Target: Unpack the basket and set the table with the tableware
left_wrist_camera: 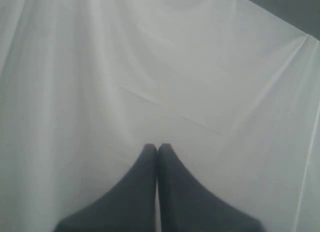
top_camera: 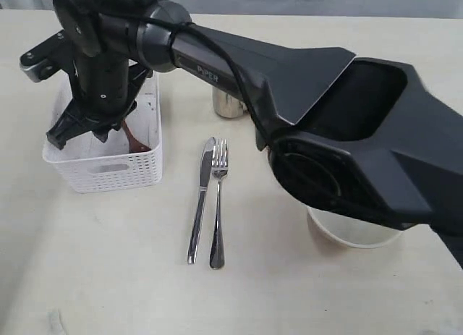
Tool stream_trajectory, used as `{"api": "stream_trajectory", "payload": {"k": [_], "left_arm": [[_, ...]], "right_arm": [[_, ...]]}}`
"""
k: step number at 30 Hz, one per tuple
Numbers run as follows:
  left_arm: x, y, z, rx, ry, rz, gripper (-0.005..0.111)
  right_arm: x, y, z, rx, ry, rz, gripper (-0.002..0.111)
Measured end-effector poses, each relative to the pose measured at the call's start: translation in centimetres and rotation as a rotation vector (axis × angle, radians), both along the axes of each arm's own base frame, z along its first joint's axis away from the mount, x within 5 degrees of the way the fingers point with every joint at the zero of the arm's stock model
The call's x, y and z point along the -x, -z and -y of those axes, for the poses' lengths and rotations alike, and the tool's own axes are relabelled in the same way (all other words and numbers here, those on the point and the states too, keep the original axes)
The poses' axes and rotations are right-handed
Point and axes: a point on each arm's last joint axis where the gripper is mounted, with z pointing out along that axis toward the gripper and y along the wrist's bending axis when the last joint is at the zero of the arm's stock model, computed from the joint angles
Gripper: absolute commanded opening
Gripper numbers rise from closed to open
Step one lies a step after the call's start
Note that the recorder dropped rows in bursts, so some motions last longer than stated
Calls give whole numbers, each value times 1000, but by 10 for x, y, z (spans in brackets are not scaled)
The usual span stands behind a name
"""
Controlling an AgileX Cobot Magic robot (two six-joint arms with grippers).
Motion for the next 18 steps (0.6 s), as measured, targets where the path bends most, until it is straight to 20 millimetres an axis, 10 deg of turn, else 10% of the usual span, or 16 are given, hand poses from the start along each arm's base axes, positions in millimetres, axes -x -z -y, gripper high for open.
{"api": "stream_trajectory", "payload": {"k": [8, 18], "left_arm": [[0, 0, 0, 0, 0, -2, 0], [0, 0, 0, 0, 0, -2, 0]], "right_arm": [[-2, 17, 7, 113, 13, -6, 28], [-15, 16, 19, 159, 81, 43, 0]]}}
